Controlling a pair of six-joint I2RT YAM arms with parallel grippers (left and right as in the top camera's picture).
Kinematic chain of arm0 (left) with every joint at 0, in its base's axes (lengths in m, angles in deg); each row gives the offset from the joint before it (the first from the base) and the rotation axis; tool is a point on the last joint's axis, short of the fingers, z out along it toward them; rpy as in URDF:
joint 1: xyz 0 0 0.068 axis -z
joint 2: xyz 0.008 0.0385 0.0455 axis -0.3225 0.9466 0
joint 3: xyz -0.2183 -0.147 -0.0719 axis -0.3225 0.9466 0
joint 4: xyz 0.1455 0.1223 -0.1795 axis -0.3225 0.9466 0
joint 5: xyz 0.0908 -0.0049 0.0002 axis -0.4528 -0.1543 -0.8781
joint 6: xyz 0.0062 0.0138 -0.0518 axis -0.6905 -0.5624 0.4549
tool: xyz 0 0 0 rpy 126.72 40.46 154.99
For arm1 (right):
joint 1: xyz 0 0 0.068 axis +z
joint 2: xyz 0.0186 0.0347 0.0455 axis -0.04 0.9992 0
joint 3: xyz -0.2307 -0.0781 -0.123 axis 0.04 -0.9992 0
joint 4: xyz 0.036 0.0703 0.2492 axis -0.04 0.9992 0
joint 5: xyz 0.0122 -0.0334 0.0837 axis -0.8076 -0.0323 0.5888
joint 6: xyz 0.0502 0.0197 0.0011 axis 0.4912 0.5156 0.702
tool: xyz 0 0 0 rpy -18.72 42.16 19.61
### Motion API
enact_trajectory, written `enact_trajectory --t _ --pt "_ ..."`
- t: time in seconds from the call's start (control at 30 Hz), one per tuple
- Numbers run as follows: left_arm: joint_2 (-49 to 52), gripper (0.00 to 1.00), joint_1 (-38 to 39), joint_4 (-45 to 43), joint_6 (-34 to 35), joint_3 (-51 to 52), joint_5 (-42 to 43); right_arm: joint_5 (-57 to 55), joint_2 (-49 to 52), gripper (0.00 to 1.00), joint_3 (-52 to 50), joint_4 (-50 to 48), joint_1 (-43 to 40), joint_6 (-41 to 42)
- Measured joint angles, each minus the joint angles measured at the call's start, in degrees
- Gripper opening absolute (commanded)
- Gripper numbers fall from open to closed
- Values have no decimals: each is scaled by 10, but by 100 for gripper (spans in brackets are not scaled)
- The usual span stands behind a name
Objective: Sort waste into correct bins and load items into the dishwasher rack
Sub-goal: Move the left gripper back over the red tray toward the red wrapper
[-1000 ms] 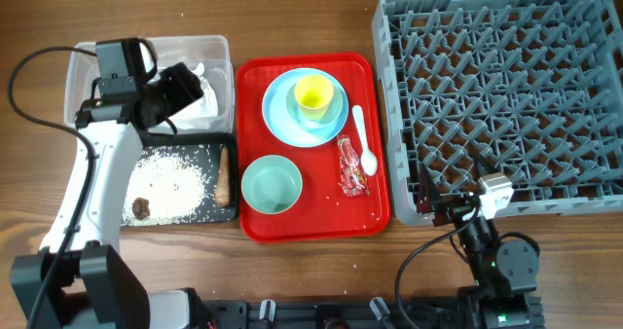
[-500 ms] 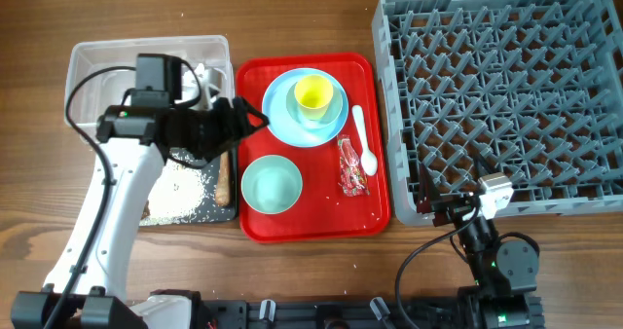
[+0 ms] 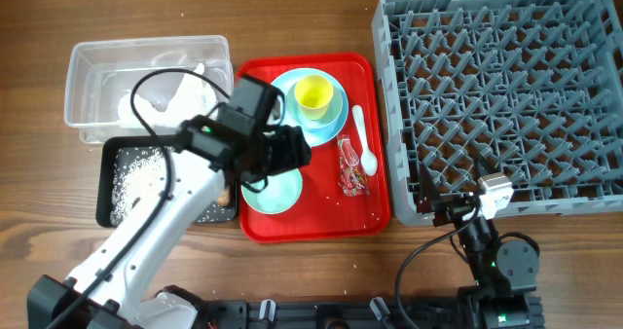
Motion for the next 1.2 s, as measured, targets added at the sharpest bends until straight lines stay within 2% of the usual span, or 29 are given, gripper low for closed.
enact_trajectory --t 0.07,0.1,0.17,0.33,0.37,0.47,0.6,0.97,1.2 --pt "0 75 35 0 29 0 -27 0 0 100 0 0 0 0" --pt "0 80 50 0 38 0 -36 0 0 100 0 0 0 0" --pt "0 100 80 -3 54 0 -50 0 0 100 0 0 0 0" --pt "0 100 132 -14 66 0 -60 0 0 100 0 0 0 0" --pt "0 99 133 -16 66 0 -60 0 0 100 0 0 0 0" --pt "0 65 133 -24 68 0 -65 0 0 100 0 0 0 0" --pt "0 55 141 -26 72 0 -67 0 0 100 0 0 0 0" --pt "57 54 208 -71 72 0 -69 0 0 100 0 0 0 0" --pt "60 52 211 -74 72 0 -72 0 0 100 0 0 0 0"
